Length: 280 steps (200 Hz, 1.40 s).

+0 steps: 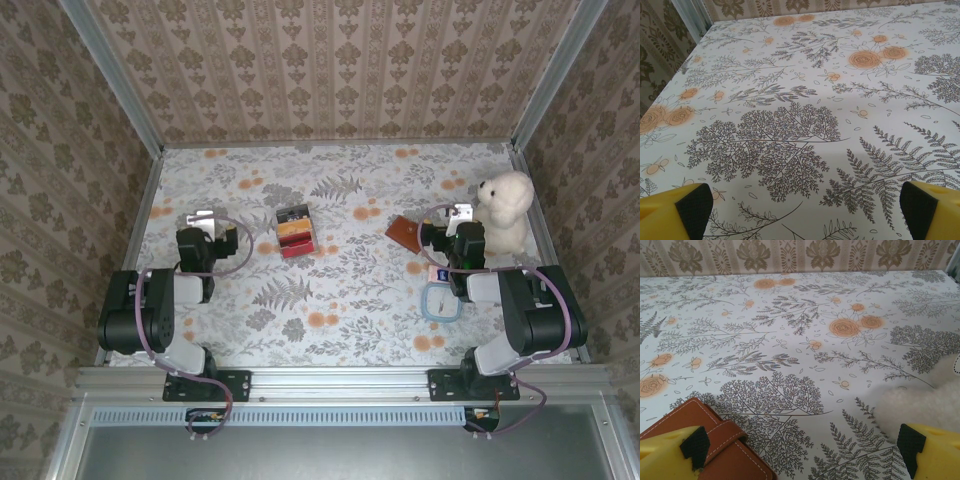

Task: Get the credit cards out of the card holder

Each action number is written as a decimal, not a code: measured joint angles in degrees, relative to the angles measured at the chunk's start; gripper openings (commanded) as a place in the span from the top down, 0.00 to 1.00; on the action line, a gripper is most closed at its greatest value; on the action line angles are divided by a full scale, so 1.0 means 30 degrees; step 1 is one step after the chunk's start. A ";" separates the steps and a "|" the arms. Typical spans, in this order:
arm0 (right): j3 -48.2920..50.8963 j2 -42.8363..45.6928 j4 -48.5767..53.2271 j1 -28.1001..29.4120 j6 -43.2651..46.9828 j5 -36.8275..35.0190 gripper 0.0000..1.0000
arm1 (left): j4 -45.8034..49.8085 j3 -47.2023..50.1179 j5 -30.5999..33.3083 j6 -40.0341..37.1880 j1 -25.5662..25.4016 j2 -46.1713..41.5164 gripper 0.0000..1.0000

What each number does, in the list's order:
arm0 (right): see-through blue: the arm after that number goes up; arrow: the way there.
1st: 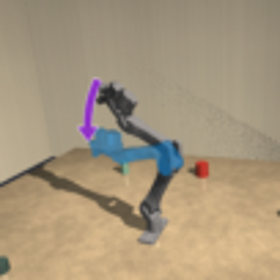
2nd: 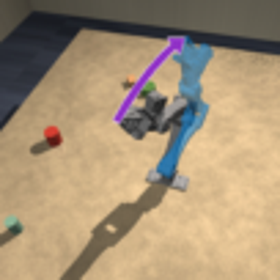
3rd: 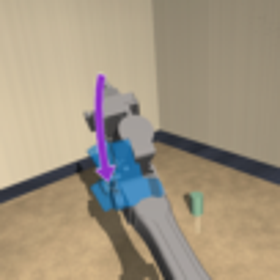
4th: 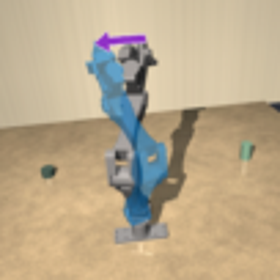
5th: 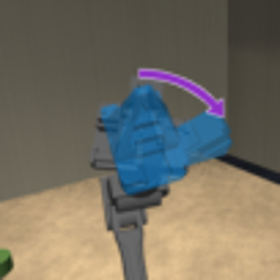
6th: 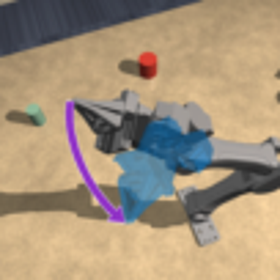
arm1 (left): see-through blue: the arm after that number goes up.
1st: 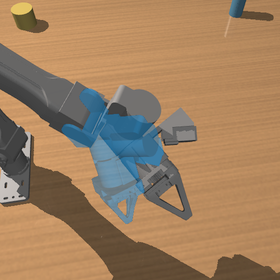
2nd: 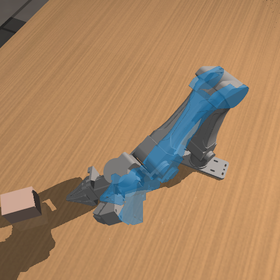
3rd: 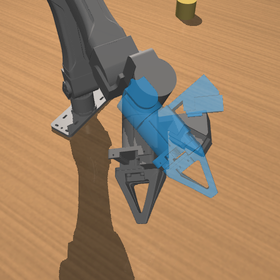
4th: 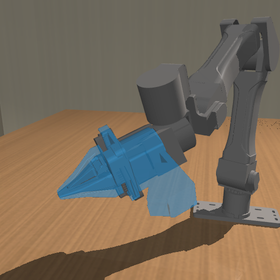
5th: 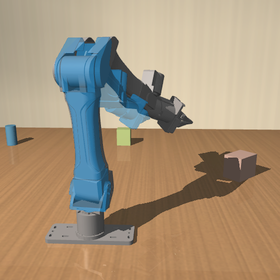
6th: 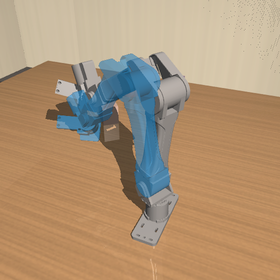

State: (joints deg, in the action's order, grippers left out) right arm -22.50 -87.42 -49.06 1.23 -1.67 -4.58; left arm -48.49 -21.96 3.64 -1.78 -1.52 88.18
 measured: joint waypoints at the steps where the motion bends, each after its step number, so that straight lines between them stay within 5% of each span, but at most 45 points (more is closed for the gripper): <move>1: 0.0000 0.0007 0.0000 0.0000 0.0007 0.0015 0.00 | 0.0000 0.0000 0.0000 0.0000 0.0000 0.0000 0.00; 65: -0.0670 0.3920 0.4415 0.1078 0.0117 -0.0481 0.00 | 0.0969 0.0459 0.1508 0.0066 -0.0095 -0.3453 0.00; 127: -0.3985 1.0309 1.2626 0.1428 -0.4750 -0.0335 0.00 | 1.0491 -0.3198 0.2200 0.4080 -0.0248 -0.8867 0.00; 156: -0.5574 1.1249 1.6808 0.1428 -0.8000 -0.0357 0.00 | 1.4127 -0.4517 0.0568 0.6346 -0.0255 -0.9632 0.00; 197: -0.5639 1.1329 1.8360 0.2062 -0.9879 0.1005 0.00 | 1.7828 -0.5654 -0.3526 0.8779 -0.0539 -0.9078 0.00; 228: -0.5770 0.9158 1.8608 0.3774 -1.0120 0.1443 0.00 | 2.0130 -0.6557 -0.4583 0.9049 -0.3206 -0.7715 0.03; 280: -0.7839 0.5574 1.9999 0.5537 -1.1067 0.1464 0.01 | 2.4516 -0.9690 -0.1596 0.7708 -0.8437 -0.4036 0.08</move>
State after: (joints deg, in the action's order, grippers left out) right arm -46.02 -70.70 10.94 17.85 -34.87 -0.19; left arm 25.06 -51.03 -1.15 21.34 -26.83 76.07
